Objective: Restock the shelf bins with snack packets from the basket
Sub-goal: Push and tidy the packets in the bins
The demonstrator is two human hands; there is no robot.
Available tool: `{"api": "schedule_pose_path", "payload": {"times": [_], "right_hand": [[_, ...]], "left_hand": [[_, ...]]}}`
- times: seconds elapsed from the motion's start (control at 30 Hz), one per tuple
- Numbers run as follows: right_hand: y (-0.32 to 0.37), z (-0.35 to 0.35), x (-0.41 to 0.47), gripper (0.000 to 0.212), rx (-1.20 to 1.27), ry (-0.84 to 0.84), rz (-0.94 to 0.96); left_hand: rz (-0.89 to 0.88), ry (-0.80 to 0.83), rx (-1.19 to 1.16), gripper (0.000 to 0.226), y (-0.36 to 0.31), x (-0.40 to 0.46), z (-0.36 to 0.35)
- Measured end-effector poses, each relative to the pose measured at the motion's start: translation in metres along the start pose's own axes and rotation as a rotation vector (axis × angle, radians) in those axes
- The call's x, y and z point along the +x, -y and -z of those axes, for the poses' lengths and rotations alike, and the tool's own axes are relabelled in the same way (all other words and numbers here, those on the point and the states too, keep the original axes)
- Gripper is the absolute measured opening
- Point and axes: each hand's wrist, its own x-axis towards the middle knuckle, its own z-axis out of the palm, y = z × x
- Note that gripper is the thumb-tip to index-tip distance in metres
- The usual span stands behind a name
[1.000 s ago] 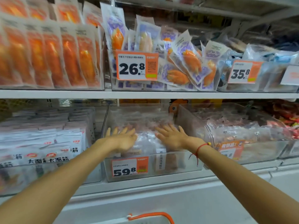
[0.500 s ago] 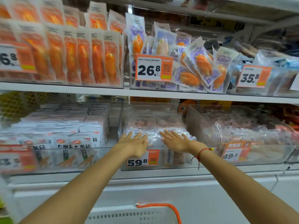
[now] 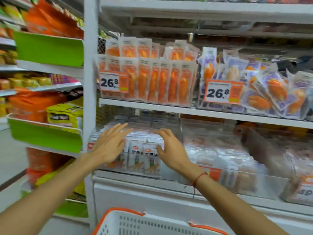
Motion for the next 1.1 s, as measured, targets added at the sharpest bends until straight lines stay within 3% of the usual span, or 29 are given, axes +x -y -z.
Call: {"api": "schedule_pose_path", "payload": {"times": [0.13, 0.27, 0.47, 0.67, 0.77, 0.87, 0.97, 1.03, 1.1], "right_hand": [[0.013, -0.006, 0.036, 0.039, -0.286, 0.211, -0.053], [0.007, -0.017, 0.043, 0.037, -0.308, 0.38, -0.141], [-0.017, -0.022, 0.049, 0.023, -0.181, 0.187, -0.121], [-0.017, -0.046, 0.047, 0.021, -0.214, 0.268, -0.073], [-0.014, -0.039, 0.056, 0.049, -0.445, 0.273, -0.093], [-0.007, -0.042, 0.064, 0.084, -0.409, 0.357, -0.277], [-0.008, -0.043, 0.078, 0.087, -0.301, 0.632, -0.439], [-0.009, -0.041, 0.084, 0.083, -0.316, 0.704, -0.41], [-0.011, -0.041, 0.087, 0.08, -0.351, 0.739, -0.373]], "left_hand": [[-0.046, 0.024, -0.05, 0.046, 0.025, 0.005, 0.017], [-0.095, 0.17, -0.077, 0.048, 0.002, 0.025, -0.003], [-0.092, 0.182, 0.108, 0.036, 0.02, 0.046, -0.006], [-0.1, 0.348, 0.272, 0.009, -0.005, 0.044, -0.013], [-0.084, 0.299, 0.3, 0.022, -0.013, 0.052, -0.013], [-0.149, 0.208, 0.276, 0.071, -0.015, 0.06, -0.016], [-0.1, 0.472, 0.194, 0.094, -0.014, 0.071, -0.017], [-0.026, 0.616, 0.135, 0.089, -0.007, 0.078, -0.018], [-0.016, 0.651, 0.121, 0.081, 0.002, 0.082, -0.02]]}}
